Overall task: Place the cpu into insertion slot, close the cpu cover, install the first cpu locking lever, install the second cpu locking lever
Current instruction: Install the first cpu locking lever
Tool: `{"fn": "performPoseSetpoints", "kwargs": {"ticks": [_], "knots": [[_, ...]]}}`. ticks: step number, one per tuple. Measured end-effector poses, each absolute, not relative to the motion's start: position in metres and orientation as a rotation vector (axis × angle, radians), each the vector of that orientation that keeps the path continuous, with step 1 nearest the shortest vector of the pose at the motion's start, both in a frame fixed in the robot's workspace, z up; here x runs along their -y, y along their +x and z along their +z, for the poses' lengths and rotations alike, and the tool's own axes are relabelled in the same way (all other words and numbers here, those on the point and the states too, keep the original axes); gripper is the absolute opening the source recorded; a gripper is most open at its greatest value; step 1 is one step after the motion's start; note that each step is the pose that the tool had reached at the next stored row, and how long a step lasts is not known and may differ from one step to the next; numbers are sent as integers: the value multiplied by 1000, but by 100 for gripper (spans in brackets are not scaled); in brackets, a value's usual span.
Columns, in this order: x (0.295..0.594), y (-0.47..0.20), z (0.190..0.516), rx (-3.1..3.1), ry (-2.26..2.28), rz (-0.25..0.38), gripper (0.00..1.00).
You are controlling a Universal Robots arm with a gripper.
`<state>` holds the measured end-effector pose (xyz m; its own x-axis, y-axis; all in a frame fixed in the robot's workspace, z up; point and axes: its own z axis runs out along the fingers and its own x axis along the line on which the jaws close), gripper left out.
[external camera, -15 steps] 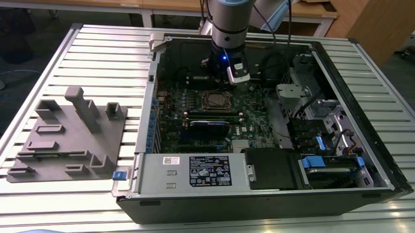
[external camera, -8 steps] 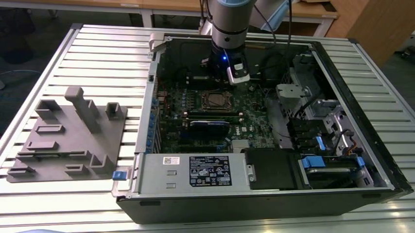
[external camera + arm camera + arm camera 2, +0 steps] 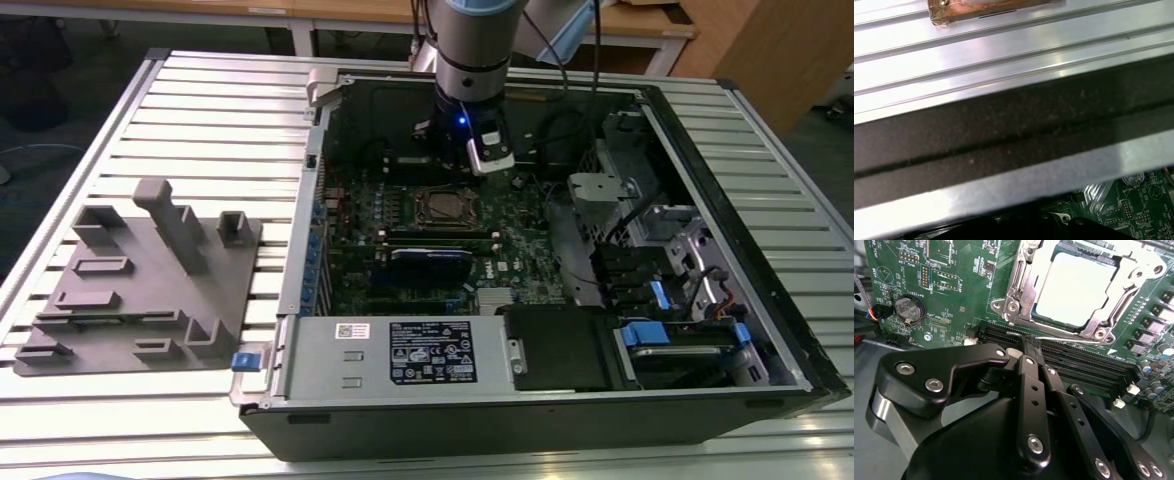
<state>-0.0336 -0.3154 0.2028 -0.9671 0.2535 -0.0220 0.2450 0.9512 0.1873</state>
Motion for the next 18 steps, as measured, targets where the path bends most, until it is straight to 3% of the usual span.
{"fn": "performPoseSetpoints", "kwargs": {"ticks": [18], "knots": [[316, -32, 199, -3057, 390, 284, 11]]}}
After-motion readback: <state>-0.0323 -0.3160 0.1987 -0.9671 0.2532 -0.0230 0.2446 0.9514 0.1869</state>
